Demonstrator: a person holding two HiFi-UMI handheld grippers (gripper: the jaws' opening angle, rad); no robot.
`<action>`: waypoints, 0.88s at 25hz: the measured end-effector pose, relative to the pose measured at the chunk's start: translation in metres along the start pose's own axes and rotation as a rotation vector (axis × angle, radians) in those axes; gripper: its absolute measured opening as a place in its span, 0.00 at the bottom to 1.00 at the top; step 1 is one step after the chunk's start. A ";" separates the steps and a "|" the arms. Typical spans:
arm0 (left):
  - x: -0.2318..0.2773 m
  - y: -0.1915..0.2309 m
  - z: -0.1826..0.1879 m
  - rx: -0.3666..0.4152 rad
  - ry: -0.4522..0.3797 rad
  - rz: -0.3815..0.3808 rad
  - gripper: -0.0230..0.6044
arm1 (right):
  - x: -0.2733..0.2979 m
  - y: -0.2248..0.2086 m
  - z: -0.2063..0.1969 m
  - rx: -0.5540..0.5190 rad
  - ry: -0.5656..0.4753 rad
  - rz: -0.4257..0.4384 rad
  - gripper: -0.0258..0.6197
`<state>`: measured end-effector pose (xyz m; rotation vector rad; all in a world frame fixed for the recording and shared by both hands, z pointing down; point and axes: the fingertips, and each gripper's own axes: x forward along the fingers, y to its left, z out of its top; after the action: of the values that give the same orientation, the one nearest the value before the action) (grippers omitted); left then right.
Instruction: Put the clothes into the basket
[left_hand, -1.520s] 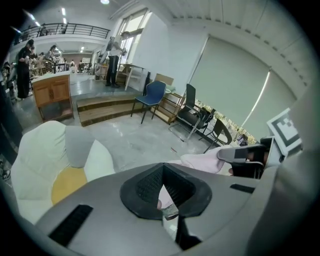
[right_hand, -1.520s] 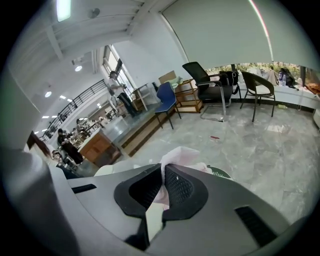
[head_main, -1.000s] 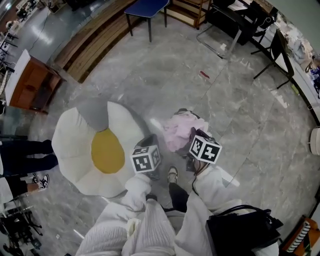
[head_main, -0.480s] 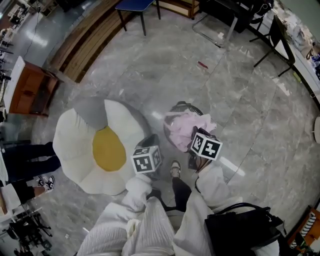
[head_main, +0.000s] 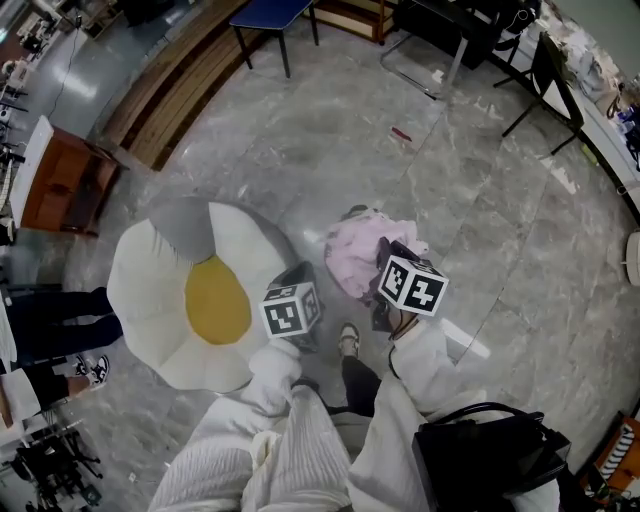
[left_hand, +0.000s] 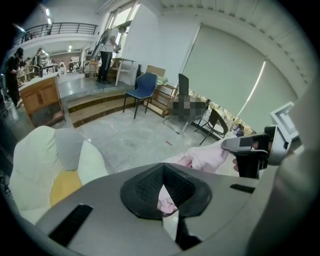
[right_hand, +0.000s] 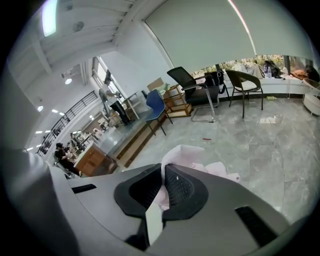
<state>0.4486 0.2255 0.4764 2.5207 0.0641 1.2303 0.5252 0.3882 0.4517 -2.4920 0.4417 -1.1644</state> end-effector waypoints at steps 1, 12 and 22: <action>-0.003 -0.001 0.004 0.004 -0.010 -0.001 0.04 | -0.002 0.006 0.005 -0.007 -0.009 0.011 0.09; -0.032 -0.014 0.040 0.018 -0.114 -0.028 0.04 | -0.053 0.065 0.074 -0.126 -0.152 0.085 0.09; -0.045 -0.020 0.053 0.036 -0.152 -0.061 0.04 | -0.095 0.074 0.094 -0.147 -0.228 0.066 0.09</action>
<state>0.4636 0.2216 0.4057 2.6145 0.1260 1.0194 0.5308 0.3793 0.2997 -2.6739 0.5586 -0.8365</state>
